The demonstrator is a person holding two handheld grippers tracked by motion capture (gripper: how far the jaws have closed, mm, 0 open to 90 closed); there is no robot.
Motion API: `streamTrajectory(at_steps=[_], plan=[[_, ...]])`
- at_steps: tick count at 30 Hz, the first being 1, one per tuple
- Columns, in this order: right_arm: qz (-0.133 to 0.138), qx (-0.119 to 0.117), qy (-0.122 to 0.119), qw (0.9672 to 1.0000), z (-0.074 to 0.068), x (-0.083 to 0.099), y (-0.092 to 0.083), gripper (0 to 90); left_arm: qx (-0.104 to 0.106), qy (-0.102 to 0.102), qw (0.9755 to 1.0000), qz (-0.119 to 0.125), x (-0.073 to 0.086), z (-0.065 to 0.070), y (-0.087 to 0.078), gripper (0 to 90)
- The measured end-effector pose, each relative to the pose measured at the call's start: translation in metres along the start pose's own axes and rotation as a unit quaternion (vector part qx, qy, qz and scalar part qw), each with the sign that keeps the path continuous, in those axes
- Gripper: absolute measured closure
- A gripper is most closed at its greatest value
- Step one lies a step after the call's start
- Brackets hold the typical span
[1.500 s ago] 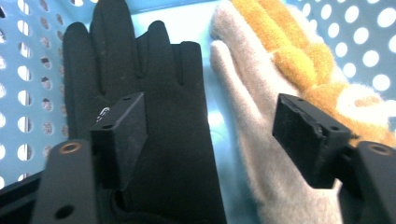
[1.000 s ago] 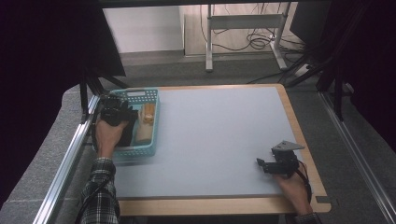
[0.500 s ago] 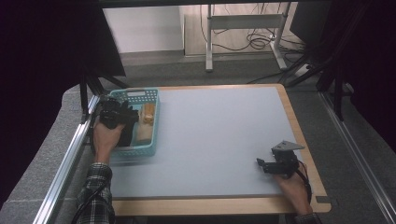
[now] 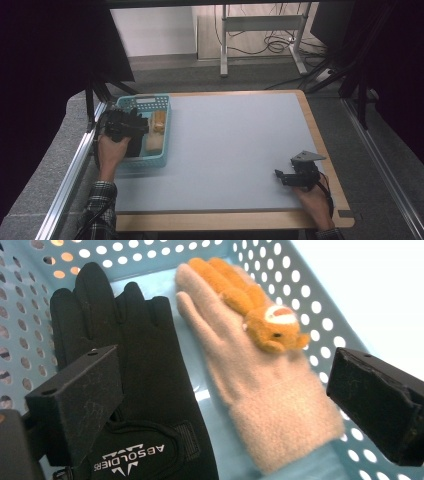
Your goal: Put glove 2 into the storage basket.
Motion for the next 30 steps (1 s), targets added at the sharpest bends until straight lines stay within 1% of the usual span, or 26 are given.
streamTrajectory(at_steps=[6,15,23,30], plan=[[0.000,0.000,0.000,1.0000,0.000,0.000,0.000,20.3,0.008,0.012,0.9999,0.005,0.003,0.008,-0.005,0.8],[0.000,0.000,0.000,1.0000,0.000,0.000,0.000,20.3,0.015,0.036,0.9992,0.011,0.004,0.028,-0.015,0.1],[0.000,0.000,0.000,1.0000,0.000,0.000,0.000,20.2,0.021,0.065,0.9975,0.017,0.004,0.051,-0.021,0.0],[0.000,0.000,0.000,1.0000,0.000,0.000,0.000,20.2,0.030,0.091,0.9952,0.023,0.002,0.074,-0.022,0.0]])
Point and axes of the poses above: each handheld gripper's, and its own axes: y roughly forward along the jaws, x roughly out of its underside, z roughly to its right, the point moved 6 cm from there along y, roughly forward along the jaws, and after that the axes turned 15 degrees about -z, right-handed, at the moved point
